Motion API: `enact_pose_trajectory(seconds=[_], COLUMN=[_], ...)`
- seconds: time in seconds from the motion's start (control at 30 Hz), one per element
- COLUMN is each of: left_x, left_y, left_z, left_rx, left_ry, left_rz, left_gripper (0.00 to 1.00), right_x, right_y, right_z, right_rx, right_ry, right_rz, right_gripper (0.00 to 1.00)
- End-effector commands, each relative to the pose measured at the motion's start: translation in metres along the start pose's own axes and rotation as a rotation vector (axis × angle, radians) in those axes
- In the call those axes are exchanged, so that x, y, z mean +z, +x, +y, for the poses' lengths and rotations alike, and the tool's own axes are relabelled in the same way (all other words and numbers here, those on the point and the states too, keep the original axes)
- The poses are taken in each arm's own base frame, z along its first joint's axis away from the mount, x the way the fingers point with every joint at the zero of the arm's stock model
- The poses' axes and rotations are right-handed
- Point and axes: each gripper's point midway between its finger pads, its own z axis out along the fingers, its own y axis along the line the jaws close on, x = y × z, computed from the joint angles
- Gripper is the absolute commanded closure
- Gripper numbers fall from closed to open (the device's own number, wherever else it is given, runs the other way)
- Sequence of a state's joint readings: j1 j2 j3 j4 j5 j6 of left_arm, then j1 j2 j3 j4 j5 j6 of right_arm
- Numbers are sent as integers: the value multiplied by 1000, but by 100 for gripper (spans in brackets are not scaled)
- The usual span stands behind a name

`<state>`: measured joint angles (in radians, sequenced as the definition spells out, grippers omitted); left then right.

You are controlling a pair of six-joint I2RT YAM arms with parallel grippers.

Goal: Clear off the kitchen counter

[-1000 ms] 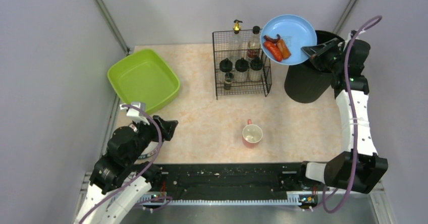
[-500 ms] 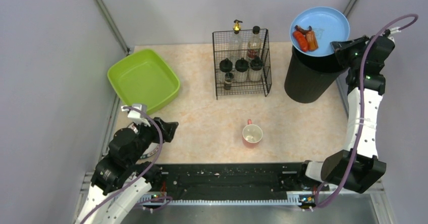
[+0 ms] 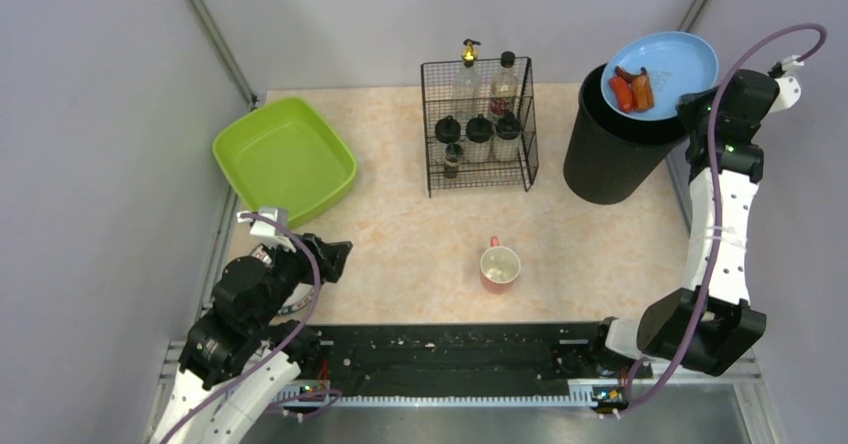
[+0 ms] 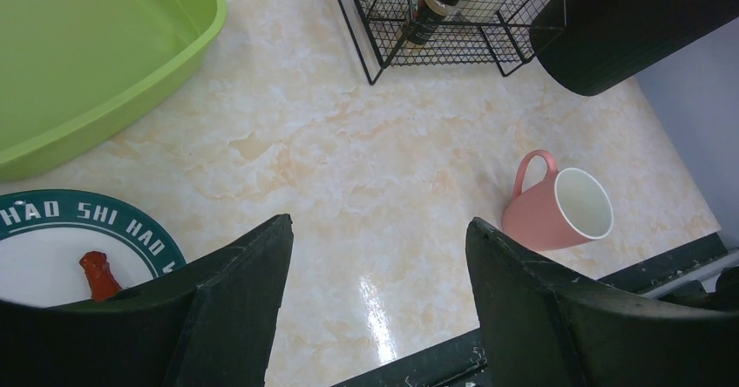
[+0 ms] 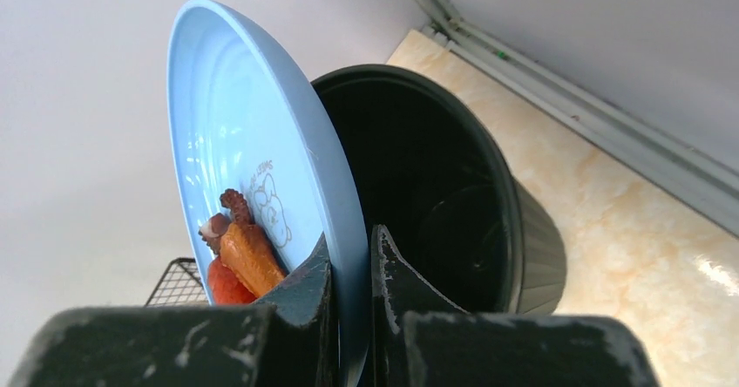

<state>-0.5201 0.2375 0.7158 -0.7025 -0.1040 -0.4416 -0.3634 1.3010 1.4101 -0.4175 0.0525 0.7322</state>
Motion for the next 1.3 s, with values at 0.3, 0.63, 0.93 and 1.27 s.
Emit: enact_pose_trajectory(seconds=[0.3,0.63,0.93,1.27], left_x=[1,-1,1,2], left_y=[-12,-13,-12,-11], left_z=[-3,-2,-3,-2], left_rx=[11,9,12,13], left_ry=[16,13,15,12], left_rz=[-56,-67,-59,-57], left_gripper=[22,21,21,21], right_x=[-9,-8,-20,-41], right_y=[-54,-43,-42,-39], right_z=[13,29,47,68], right_rx=[-229,-434,-685,-862], right_ry=[42,44,27,25], right_rz=[-253,-303,-445,-567], right_gripper=[100,100,100,100])
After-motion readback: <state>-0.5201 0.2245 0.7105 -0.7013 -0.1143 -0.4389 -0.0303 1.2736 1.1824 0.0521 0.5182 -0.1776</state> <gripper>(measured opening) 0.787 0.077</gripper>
